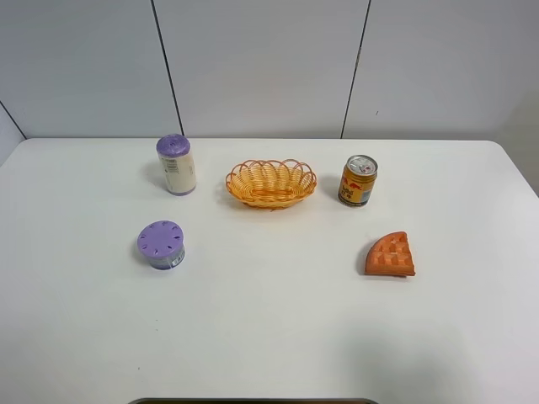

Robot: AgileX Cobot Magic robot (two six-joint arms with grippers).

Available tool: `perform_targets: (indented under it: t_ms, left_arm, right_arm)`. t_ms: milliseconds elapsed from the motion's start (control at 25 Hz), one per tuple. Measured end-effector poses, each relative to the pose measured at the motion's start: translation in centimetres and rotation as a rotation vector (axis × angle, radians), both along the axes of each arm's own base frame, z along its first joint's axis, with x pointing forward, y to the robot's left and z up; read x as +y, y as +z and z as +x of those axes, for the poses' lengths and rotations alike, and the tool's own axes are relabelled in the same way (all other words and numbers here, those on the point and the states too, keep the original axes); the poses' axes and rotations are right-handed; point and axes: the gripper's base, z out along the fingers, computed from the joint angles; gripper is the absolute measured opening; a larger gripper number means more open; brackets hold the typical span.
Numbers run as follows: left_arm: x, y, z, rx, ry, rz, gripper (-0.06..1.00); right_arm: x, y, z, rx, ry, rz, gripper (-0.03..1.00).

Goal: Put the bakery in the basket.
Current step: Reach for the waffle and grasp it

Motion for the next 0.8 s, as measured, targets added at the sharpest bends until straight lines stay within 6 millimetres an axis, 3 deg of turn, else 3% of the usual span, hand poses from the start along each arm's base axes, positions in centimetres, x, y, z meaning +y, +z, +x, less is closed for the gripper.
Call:
perform_targets:
  t_ms: [800]
  left_arm:
    - [0.0, 0.0, 0.0, 0.0, 0.0, 0.001, 0.99]
  right_arm:
    - [0.0, 0.0, 0.02, 0.002, 0.002, -0.004, 0.84]
